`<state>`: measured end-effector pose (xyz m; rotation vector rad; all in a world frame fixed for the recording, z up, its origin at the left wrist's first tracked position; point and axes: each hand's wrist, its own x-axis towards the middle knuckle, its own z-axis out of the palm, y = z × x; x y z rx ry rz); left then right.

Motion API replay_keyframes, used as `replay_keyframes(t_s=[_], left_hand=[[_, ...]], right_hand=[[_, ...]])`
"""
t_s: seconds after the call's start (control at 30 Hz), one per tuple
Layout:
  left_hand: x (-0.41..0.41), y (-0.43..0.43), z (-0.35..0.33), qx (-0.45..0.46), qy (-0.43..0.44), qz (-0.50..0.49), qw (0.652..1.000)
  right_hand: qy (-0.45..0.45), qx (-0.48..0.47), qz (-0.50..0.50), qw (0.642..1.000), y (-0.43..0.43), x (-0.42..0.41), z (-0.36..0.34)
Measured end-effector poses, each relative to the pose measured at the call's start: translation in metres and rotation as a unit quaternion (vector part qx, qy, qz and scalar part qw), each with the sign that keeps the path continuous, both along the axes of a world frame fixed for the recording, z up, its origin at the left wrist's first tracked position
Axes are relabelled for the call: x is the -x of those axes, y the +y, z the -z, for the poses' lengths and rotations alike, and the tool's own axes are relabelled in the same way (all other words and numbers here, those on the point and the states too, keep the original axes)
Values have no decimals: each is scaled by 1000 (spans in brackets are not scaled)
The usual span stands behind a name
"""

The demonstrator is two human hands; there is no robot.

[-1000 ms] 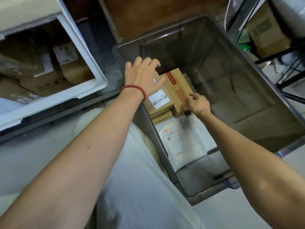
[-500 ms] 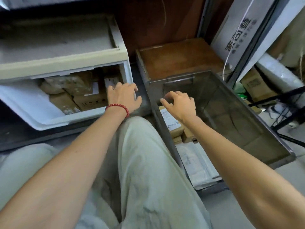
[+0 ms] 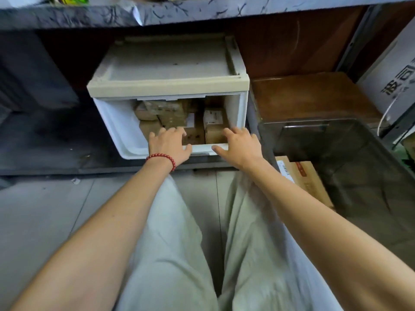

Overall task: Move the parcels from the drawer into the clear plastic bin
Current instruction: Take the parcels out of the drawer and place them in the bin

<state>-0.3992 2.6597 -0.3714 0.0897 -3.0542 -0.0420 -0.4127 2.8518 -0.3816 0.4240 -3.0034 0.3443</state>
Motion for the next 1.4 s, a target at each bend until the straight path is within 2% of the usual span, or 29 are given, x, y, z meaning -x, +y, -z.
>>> replay_keyframes(t_s=[0.07, 0.17, 0.3, 0.43, 0.7, 0.83, 1.07, 1.4], left_hand=[[4, -8, 11, -8, -19, -18, 1000], [18, -9, 19, -26, 6, -10, 1000], [35, -15, 35, -35, -20, -4, 999], [56, -23, 42, -57, 2, -8, 998], [99, -30, 68, -50, -11, 28, 998], [115, -39, 79, -92, -14, 15, 996], [133, -47, 87, -135, -16, -15, 991], [139, -46, 90, -146, -17, -14, 989]], right_hand=[[0, -35, -8, 999, -1, 7, 6], [-3, -43, 1, 999, -1, 21, 11], [-27, -58, 12, 998, -6, 39, 28], [-46, -73, 13, 996, -19, 56, 49], [-23, -80, 18, 996, -62, 107, 87], [-29, -34, 87, 995, -65, 132, 99], [-66, -15, 192, 979, -72, 159, 117], [-87, 175, 247, 949, -83, 172, 124]])
